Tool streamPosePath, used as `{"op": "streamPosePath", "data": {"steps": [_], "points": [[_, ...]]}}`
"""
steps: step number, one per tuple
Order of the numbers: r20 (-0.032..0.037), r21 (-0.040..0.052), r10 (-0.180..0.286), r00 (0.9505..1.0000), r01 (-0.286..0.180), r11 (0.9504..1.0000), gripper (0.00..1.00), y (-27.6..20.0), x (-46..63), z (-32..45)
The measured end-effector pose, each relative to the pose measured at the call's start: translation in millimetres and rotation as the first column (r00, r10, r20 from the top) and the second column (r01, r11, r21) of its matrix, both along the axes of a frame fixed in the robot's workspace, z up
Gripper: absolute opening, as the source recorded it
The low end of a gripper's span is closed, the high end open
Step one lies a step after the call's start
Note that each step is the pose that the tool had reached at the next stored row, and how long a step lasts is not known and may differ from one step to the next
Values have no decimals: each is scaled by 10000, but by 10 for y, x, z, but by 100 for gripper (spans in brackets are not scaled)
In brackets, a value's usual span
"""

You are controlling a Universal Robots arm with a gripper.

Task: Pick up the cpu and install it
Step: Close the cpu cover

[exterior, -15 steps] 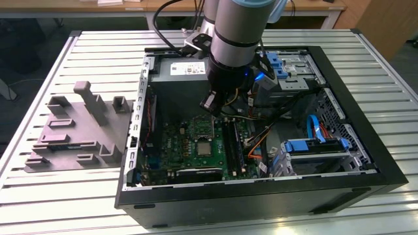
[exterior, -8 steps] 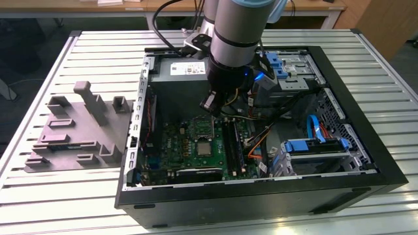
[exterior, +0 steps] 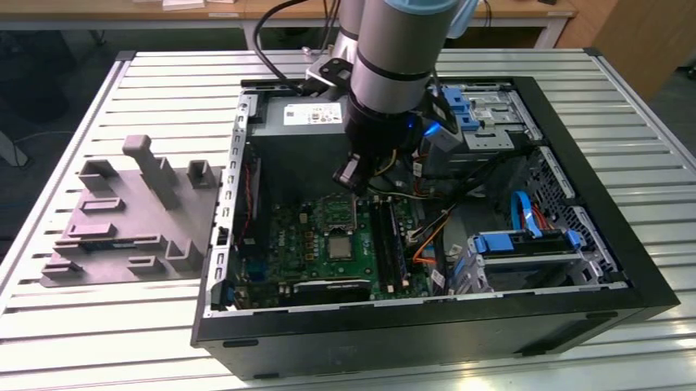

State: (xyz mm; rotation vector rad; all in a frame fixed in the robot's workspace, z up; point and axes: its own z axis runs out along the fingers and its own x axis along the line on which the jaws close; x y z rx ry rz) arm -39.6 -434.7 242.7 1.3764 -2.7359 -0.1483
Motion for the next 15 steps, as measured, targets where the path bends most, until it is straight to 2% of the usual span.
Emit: {"op": "streamPosePath", "data": {"steps": [15], "points": [[1, 0, 32, 10000, -32, 10000, 11, -98, -5, 0]]}}
